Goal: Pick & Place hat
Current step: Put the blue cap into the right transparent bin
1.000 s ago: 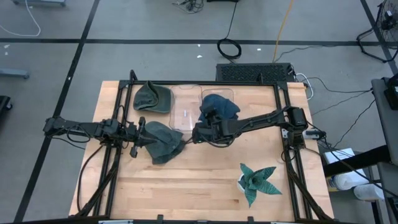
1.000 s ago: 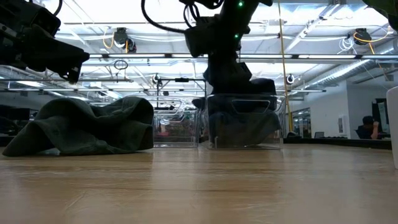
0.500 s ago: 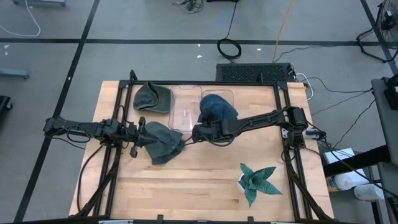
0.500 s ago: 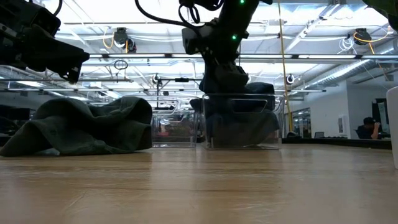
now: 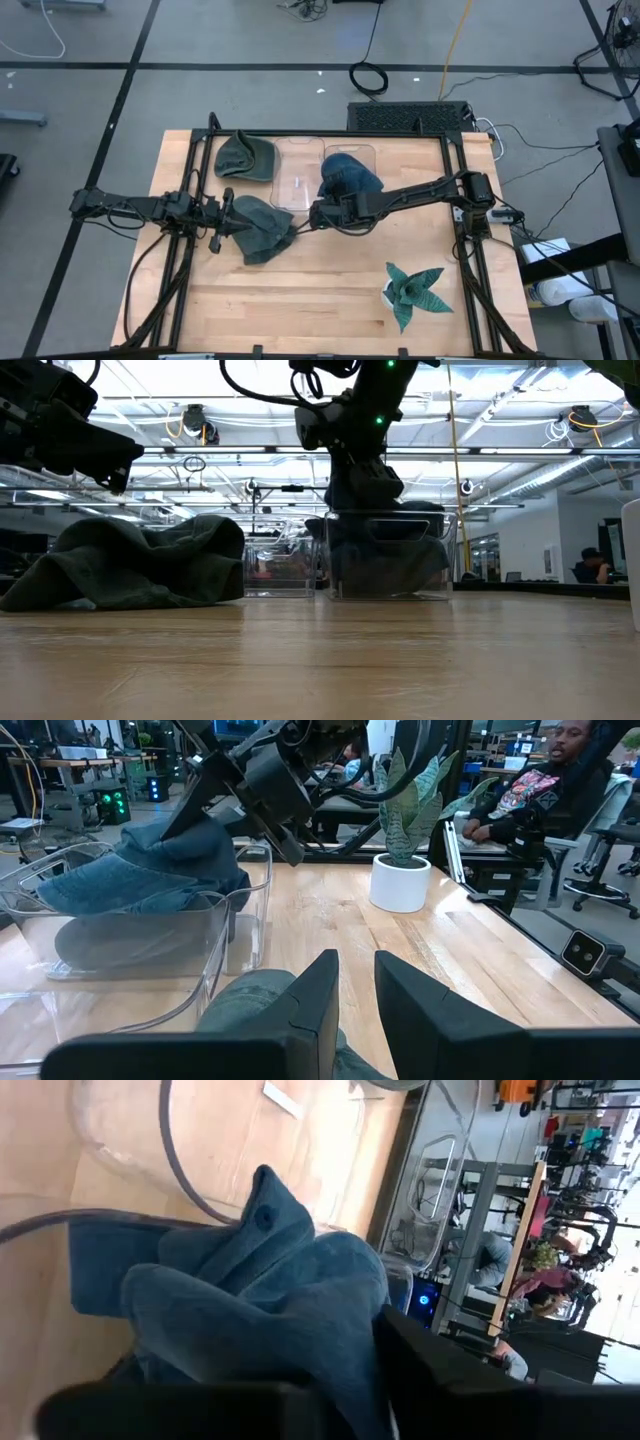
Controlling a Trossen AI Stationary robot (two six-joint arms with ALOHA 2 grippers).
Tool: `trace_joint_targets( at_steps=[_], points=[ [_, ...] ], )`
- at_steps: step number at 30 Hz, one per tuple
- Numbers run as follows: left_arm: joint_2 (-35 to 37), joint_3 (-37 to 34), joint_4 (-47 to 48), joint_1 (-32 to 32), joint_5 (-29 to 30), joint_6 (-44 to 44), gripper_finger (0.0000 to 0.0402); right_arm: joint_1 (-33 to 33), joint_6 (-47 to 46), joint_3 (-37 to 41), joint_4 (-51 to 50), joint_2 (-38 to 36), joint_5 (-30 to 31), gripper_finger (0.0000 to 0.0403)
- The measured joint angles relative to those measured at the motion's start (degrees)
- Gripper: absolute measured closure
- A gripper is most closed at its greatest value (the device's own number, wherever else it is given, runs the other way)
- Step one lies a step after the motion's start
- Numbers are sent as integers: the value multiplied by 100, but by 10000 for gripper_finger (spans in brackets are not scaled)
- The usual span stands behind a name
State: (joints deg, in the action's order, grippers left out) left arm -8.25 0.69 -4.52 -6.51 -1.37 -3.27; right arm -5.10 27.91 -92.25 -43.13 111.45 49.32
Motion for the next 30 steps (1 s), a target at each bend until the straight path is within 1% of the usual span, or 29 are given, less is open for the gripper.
trace_joint_targets(
  at_steps=[9, 11, 13, 16, 19, 22, 29, 30],
  points=[
    [1, 1, -1, 0, 0, 0, 325, -26, -626, 0, -63, -49, -24, 219],
    [1, 0, -1, 0, 0, 0, 325, -22, -767, 0, -89, -49, -178, 197],
    [-1, 1, -1, -1, 0, 0, 325, -23, -925, 0, -153, -49, -308, 177],
    [2, -1, -2, -2, 0, 0, 325, -26, -1081, 0, -309, -49, -315, 154],
    [0, 0, -1, 1, 0, 0, 325, -26, -1215, 0, -442, -66, -427, 139],
    [2, 0, 0, -2, 0, 0, 325, -24, -1533, 4, -566, -226, -850, 132],
    [2, 0, -2, 1, 0, 0, 325, -31, -2045, 4, -770, -606, -1509, 140],
    [1, 2, -2, 0, 0, 0, 325, -31, -2091, 4, -831, -674, -1681, 142]
  ],
)
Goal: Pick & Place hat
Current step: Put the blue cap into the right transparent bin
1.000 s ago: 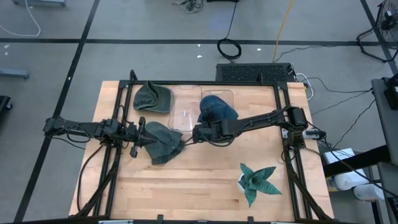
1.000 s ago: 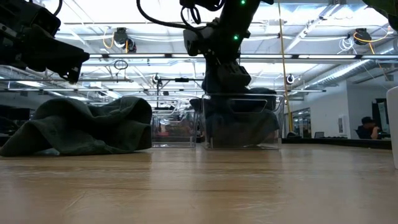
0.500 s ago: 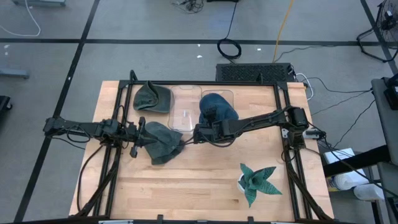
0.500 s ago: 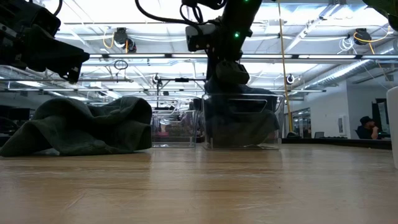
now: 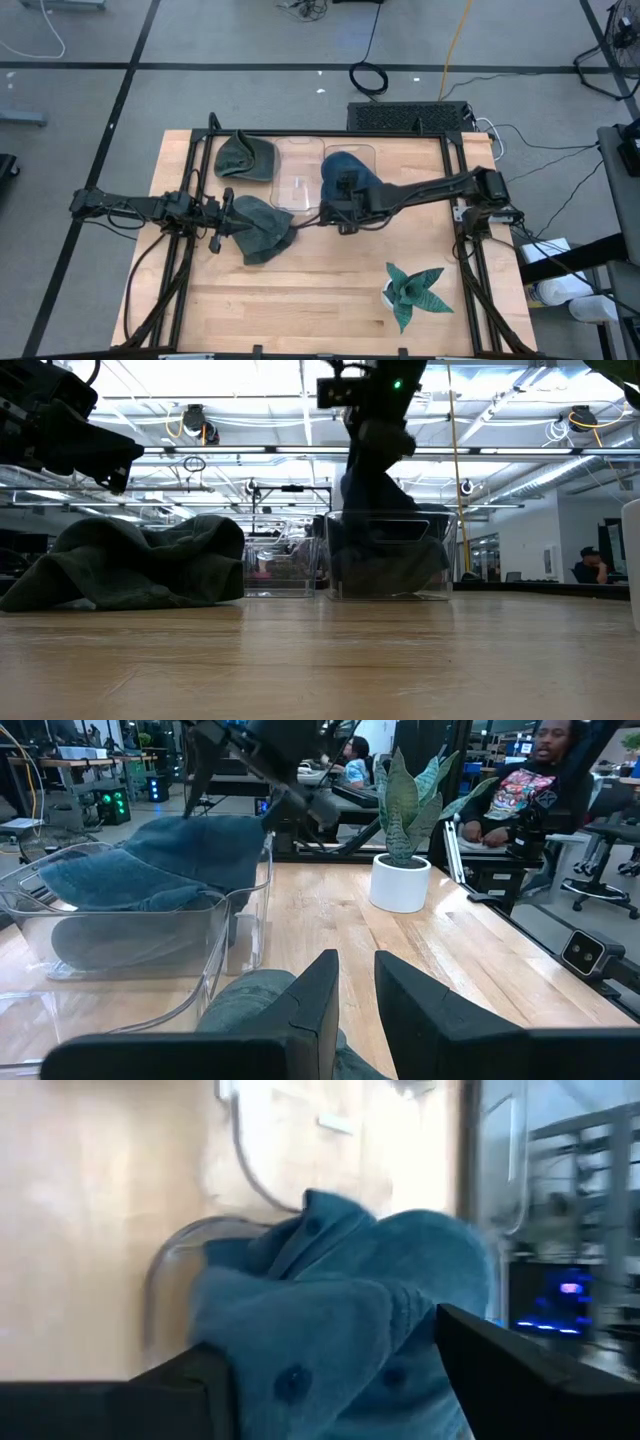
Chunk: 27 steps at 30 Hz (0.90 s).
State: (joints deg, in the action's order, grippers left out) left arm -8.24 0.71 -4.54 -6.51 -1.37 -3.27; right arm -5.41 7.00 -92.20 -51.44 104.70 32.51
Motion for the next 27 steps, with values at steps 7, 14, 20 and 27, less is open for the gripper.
trace_joint_targets(
  at_steps=[7, 14, 20, 27],
  points=[
    [-1, -2, 2, 0, 0, 0, 325, 4, -106, 0, -10, -228, -876, 140],
    [-1, -2, 0, 0, 0, 0, 325, 4, -81, 0, -23, -476, -1202, 138],
    [-1, -1, 0, -1, 0, 0, 325, 15, -44, 0, 76, -663, -2072, 138],
    [-1, 0, 0, 1, 0, 0, 325, 95, 804, -4, 780, -820, -1276, 138]
  ],
)
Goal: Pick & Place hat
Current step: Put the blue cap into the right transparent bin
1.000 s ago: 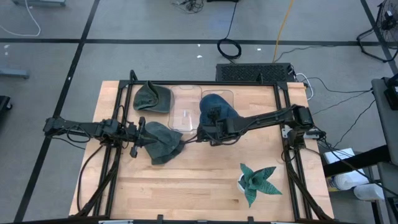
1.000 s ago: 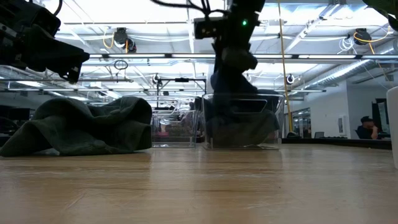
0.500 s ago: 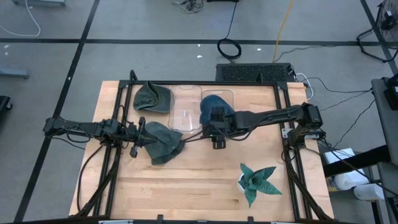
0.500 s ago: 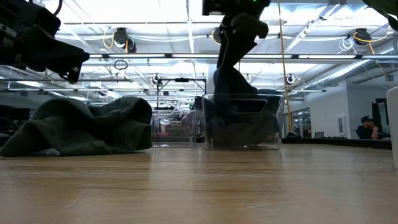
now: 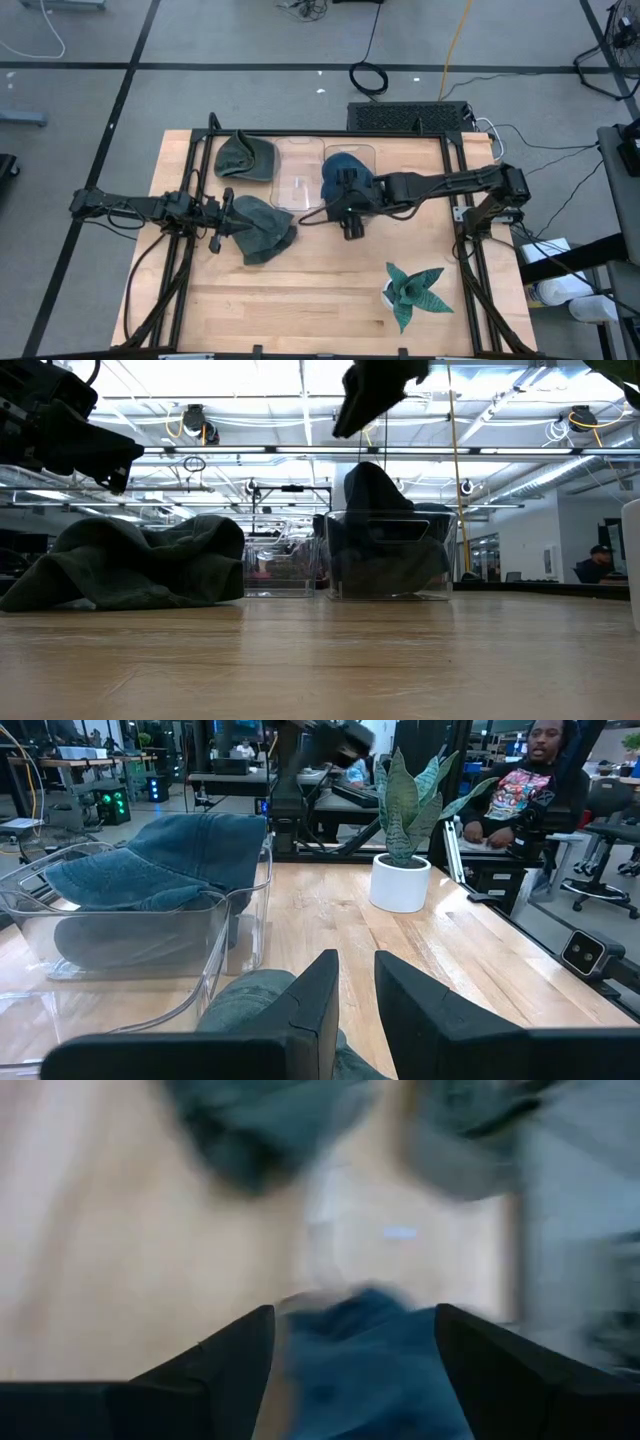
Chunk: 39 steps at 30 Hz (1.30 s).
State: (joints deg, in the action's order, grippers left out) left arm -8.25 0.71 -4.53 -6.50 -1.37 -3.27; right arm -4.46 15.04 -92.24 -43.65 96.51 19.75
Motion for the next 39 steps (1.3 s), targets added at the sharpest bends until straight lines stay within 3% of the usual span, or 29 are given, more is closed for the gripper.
trace_joint_targets(
  at_steps=[3, 14, 21, 39],
  points=[
    [0, -2, 0, 0, 0, 0, 325, 155, 275, -1, 305, 9, 524, 138],
    [0, -2, 0, 0, 0, 0, 325, 977, 431, -5, 678, 148, 579, 155],
    [0, -2, 0, -1, 0, 0, 325, 1595, 325, -4, 438, 511, -198, 167],
    [1, -1, 0, 0, 0, 0, 325, 2051, 78, -27, -2, 1499, -598, 181]
  ],
)
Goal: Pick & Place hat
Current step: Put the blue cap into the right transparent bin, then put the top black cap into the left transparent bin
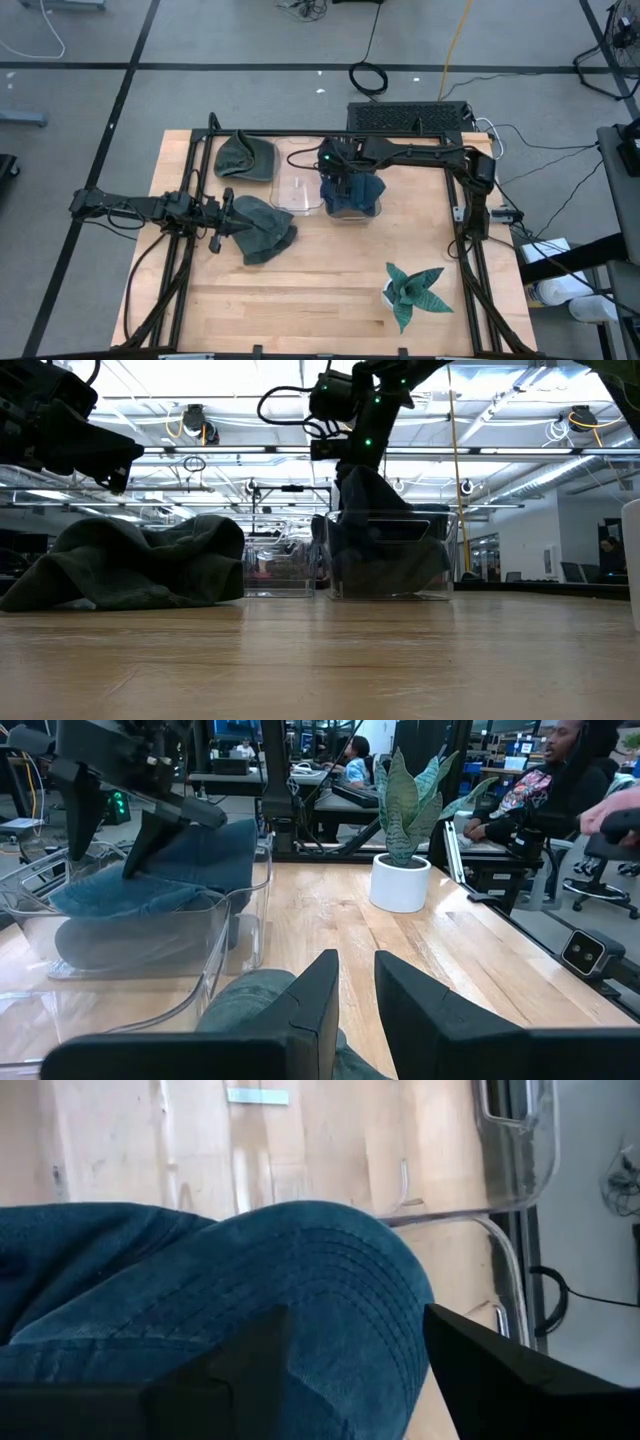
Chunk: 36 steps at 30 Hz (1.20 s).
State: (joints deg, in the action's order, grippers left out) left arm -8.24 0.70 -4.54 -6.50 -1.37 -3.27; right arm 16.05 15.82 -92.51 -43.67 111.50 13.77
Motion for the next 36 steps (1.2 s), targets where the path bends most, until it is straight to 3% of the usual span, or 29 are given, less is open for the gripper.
trace_joint_targets(
  at_steps=[14, 29, 36],
  points=[
    [0, 0, 2, -1, 0, 0, 325, -63, 36, 15, 57, -42, -137, 181],
    [1, -1, 0, 0, 2, 0, 325, -650, 714, 52, 35, -912, 887, 181],
    [0, 0, 0, 0, 0, 0, 325, -846, 1135, 40, 95, -1339, 866, 181]
  ],
)
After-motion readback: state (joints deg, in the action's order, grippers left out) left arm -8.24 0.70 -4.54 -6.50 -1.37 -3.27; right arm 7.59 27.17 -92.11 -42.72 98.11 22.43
